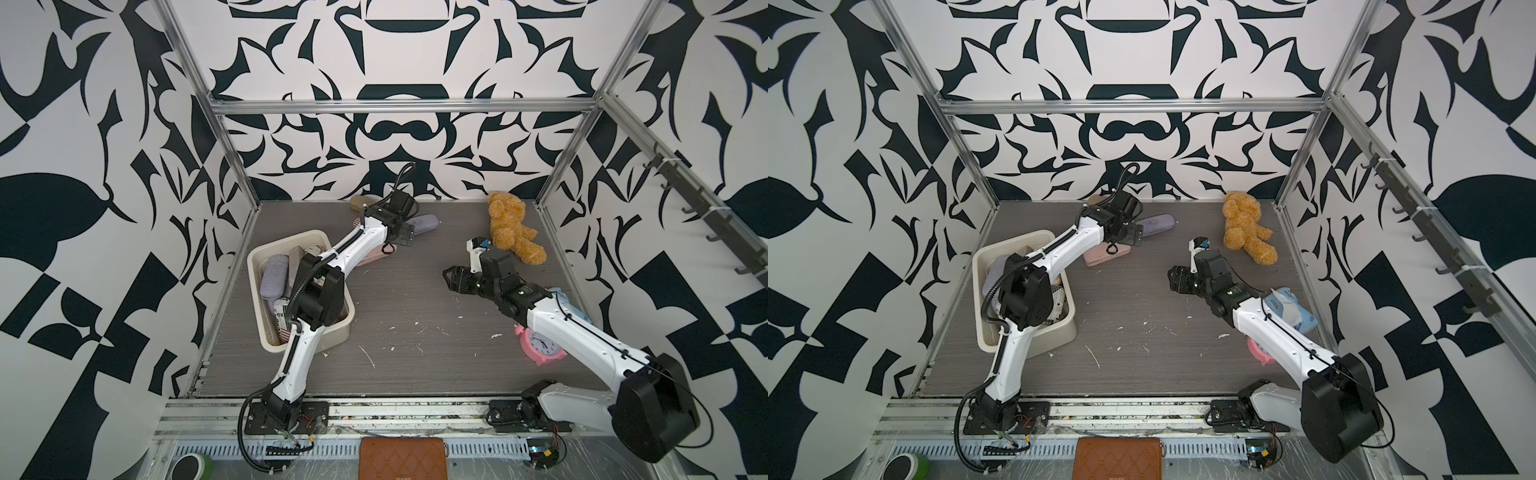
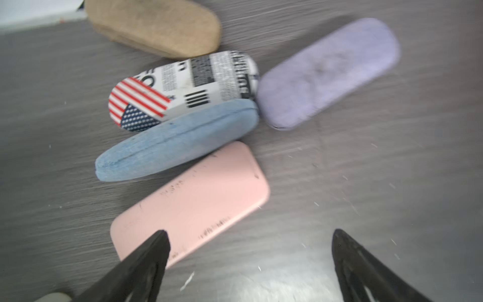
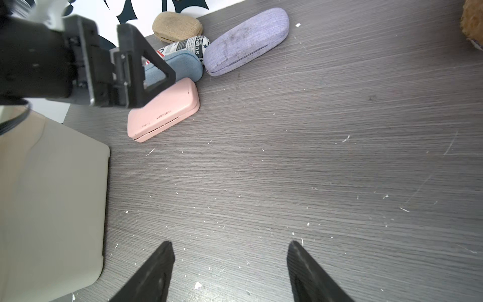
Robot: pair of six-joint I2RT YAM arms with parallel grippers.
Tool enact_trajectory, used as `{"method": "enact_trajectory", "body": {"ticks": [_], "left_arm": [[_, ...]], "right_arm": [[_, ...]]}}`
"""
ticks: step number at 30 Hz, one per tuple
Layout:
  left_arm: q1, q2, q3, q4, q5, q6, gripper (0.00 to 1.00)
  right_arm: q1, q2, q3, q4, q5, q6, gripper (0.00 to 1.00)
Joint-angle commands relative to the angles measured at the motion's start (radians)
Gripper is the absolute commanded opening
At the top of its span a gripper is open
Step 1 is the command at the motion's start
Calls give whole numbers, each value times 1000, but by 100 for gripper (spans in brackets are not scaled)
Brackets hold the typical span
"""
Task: Put the glasses cases into the storage boxes
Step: Move the storage box to the center of the board.
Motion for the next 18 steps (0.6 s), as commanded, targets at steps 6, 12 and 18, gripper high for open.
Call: {"method": "enact_trajectory", "body": {"ticks": [6, 12, 18], "left_arm": [[53, -17, -152, 139, 41, -79, 99], [104, 24, -153, 162, 108, -56, 100], [104, 58, -145, 169, 135, 22, 100]], "right_arm": [[-3, -19, -45, 81, 12, 10, 72], [-4, -49, -80, 106, 31, 17, 72], [-3, -47, -87, 114, 16, 27, 72]]}}
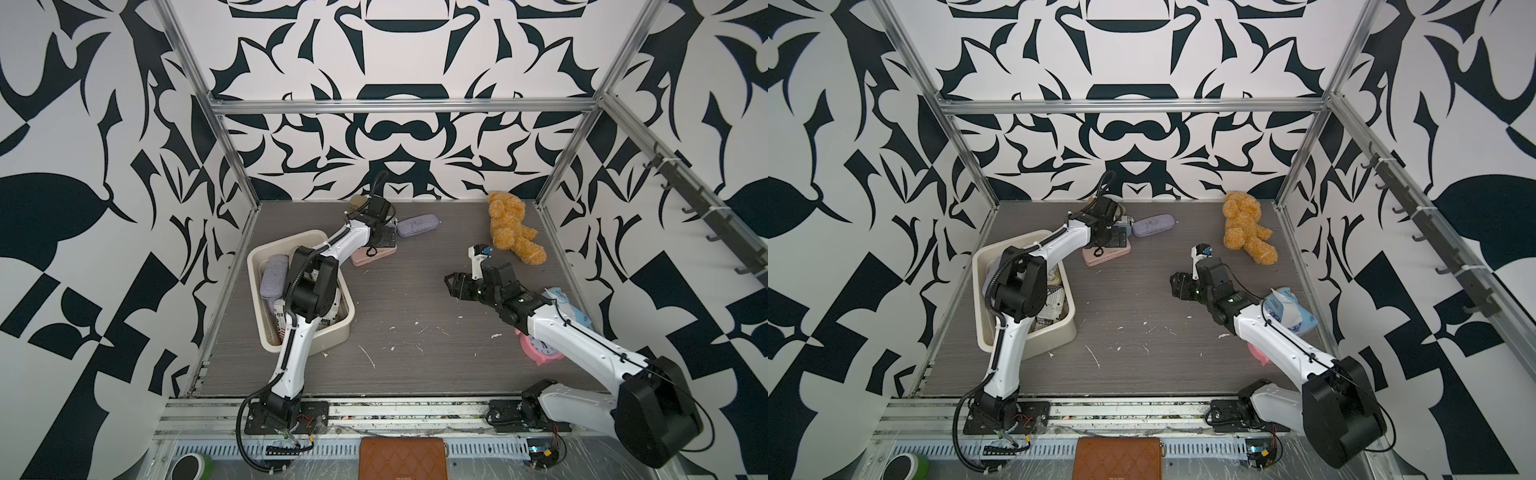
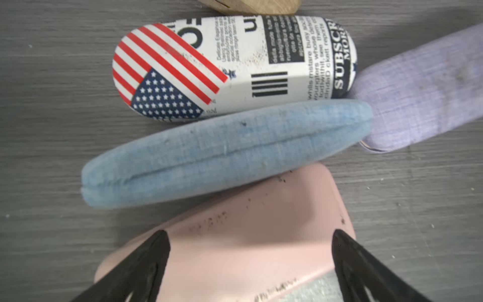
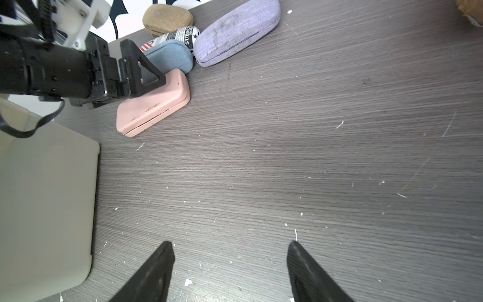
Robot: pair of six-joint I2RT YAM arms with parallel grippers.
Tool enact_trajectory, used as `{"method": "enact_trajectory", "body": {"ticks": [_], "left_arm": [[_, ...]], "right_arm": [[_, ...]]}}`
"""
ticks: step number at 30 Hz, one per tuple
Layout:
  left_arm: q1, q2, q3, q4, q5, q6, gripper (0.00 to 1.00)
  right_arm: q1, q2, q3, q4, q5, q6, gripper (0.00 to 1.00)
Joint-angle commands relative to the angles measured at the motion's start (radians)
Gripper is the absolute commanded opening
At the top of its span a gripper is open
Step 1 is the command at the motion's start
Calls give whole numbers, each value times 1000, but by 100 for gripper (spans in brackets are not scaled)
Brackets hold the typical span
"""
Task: Put the glasses cases into the storage boxes
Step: Move the storage box to the center of the board.
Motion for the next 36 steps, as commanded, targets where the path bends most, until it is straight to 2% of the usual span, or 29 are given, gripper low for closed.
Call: {"method": "enact_trajectory", "body": {"ticks": [1, 4, 6, 13, 18, 22, 25, 27, 30, 34, 36], "left_arm": [[0, 44, 15, -3, 27, 58, 100], [1, 80, 69, -81, 27, 63, 99], [0, 79, 62, -107, 86, 44, 98], [-82, -24, -135, -113, 153, -27, 96], [-156, -74, -250, -106, 63, -59, 95], [-167, -76, -209, -179, 21, -60, 99], [-189, -107, -172, -222, 20, 15, 99], [-197, -112, -146, -261, 68, 79, 99], [-199, -89, -115, -377, 184, 102, 99], [-220, -157, -254, -322, 297, 82, 99], [-227, -181, -298, -311, 296, 68, 99]], "right_arm": [[-3, -18, -4, 49, 2, 12, 72], [-4, -18, -4, 50, -3, 13, 72], [-3, -17, -5, 50, -3, 13, 71], [-3, -38, -5, 42, 2, 8, 71], [-3, -48, -6, 38, 4, 8, 71], [-3, -43, -4, 37, 0, 8, 71], [-3, -42, -1, 28, 2, 5, 73], [-3, -50, -2, 25, 2, 4, 74], [-3, -66, -5, 25, 6, 2, 75], [-3, -66, -5, 26, 3, 1, 75], [-3, -64, -5, 26, 3, 1, 75]]}}
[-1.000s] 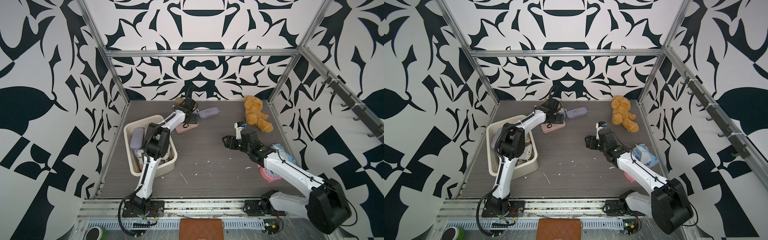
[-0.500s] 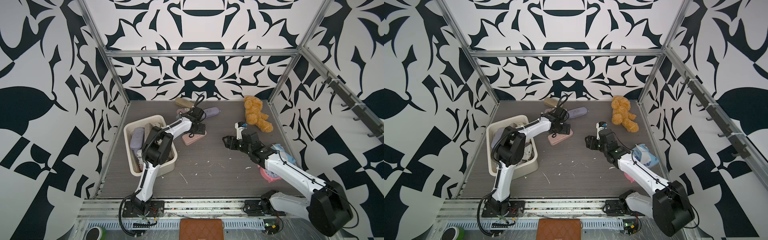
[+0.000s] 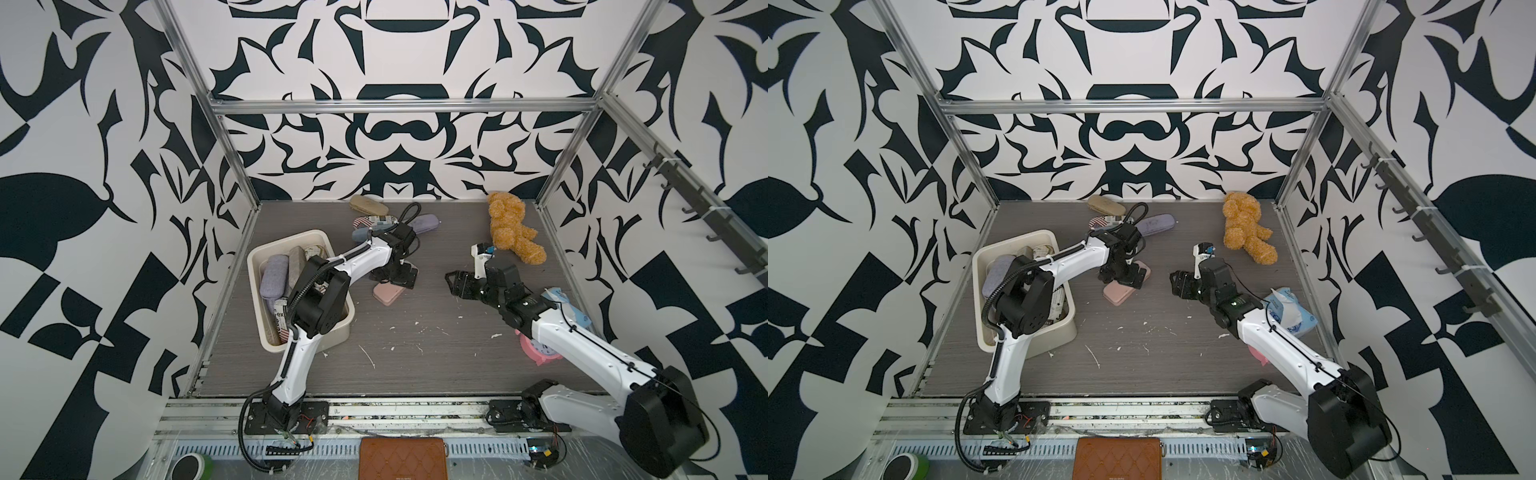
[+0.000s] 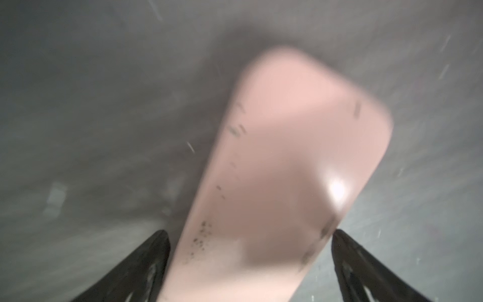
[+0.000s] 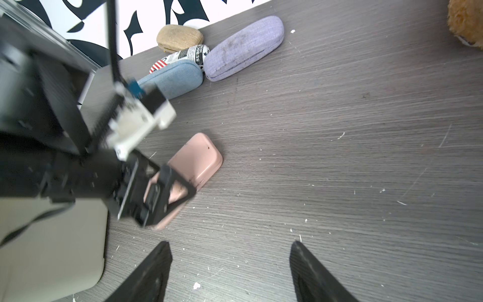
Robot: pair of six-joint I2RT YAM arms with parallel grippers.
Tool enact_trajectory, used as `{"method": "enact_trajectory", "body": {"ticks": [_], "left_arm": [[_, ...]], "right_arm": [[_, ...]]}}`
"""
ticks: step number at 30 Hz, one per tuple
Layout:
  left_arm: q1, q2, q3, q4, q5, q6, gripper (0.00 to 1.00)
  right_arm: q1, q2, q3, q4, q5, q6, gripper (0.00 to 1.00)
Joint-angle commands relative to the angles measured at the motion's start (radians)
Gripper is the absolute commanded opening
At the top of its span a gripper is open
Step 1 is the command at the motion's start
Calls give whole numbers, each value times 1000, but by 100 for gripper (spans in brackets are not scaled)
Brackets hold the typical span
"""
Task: Put the glasses cases into the storage boxes
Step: Move the storage box to the center of the board, then pick up the glasses case at the center of the board, then place the glasses case in the storage box.
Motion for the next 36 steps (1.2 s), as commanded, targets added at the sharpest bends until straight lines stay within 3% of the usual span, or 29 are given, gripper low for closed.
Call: {"method": "enact_trajectory", "body": {"ticks": [1, 7, 9, 11, 12, 18, 29, 32, 36], "left_arm": [[-26, -56, -66, -67, 38, -5, 99], [-77, 26, 54, -181, -181, 13, 100], [-86, 66, 116, -235, -231, 17, 87], [-94, 77, 149, -268, -252, 24, 64], [-97, 69, 149, -269, -255, 23, 59], [-117, -50, 132, -274, -302, 10, 62], [-75, -482, 187, -383, -388, 17, 62], [-53, -596, 126, -465, -465, -24, 62], [3, -793, -87, -564, -488, -131, 62]], "right_arm": [[-3, -14, 6, 12, 4, -5, 75], [-3, -5, 8, 18, -4, -2, 75], [-3, -12, 6, 15, -2, -4, 74], [-3, -25, 5, 13, -1, -3, 74], [-4, -30, 3, 12, 2, -3, 74], [-3, -38, 3, 8, -1, -3, 73], [-3, -29, 2, 17, -12, 6, 73], [-3, -23, 2, 23, -22, 9, 73], [-4, -23, -1, 31, -36, 17, 72]]}}
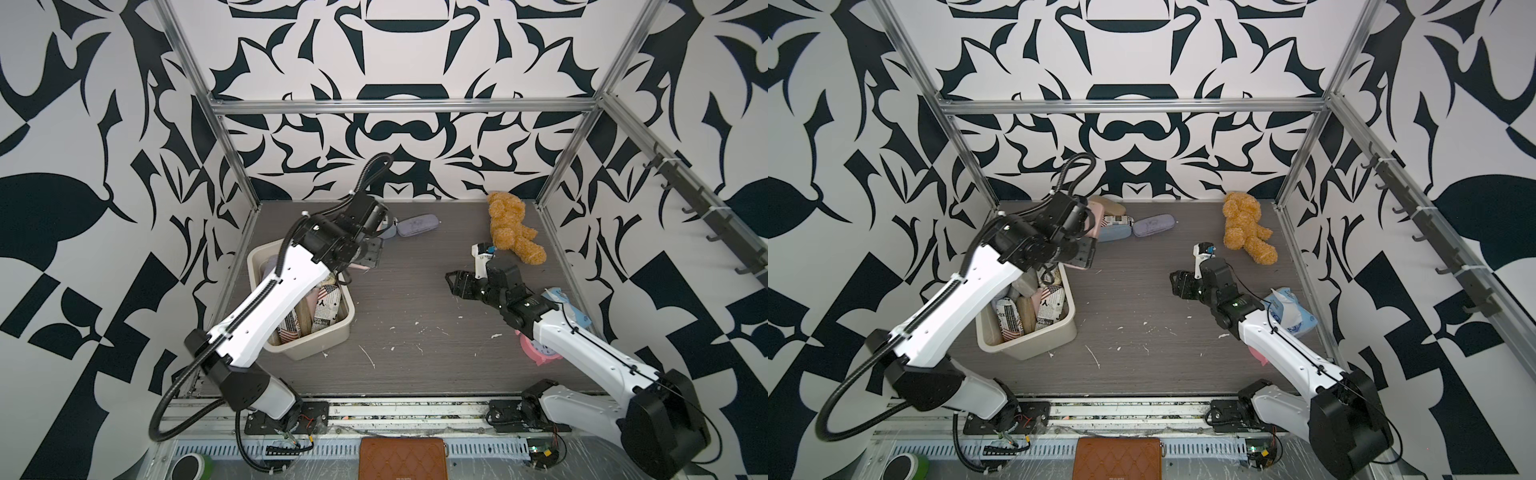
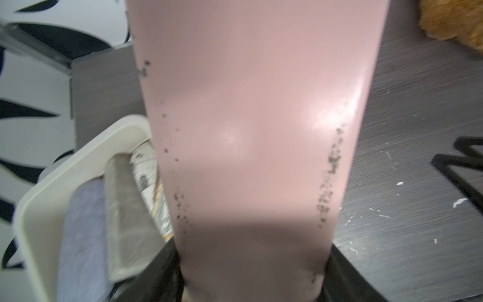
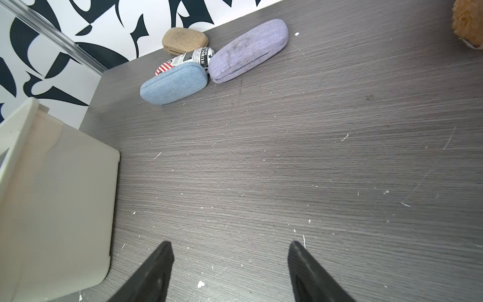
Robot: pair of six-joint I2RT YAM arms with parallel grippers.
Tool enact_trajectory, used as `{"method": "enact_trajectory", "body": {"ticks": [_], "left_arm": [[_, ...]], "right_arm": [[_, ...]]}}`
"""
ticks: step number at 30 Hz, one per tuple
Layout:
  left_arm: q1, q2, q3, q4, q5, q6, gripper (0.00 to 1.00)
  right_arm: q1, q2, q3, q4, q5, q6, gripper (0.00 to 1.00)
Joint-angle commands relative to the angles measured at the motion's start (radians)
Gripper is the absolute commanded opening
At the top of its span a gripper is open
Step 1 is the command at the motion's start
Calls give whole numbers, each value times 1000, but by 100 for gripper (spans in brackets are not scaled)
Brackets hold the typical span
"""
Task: Put the glasses cases into the storage boxes
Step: Place the glasses case in the storage box.
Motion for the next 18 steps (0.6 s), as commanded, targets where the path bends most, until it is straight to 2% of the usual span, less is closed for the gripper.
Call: {"method": "enact_trajectory", "body": {"ticks": [1, 6, 9, 13, 14, 18], "left_arm": [[45, -118, -179, -204, -60, -125, 62], [63, -347, -402, -287, -68, -252, 62], [64, -426, -475, -304, -81, -250, 62], [76, -446, -551, -277, -80, -181, 66], [80, -440, -558, -241, -24, -136, 68], [80, -359, -461, -256, -41, -122, 70]], "right_arm": [[-3, -9, 1, 32, -23, 15, 72], [-3, 6, -4, 55, -48, 31, 72], [-3, 21, -5, 66, -64, 40, 72], [-3, 25, -5, 76, -81, 46, 72], [-3, 22, -7, 76, -80, 46, 72], [-3, 19, -7, 76, -81, 46, 72]]}}
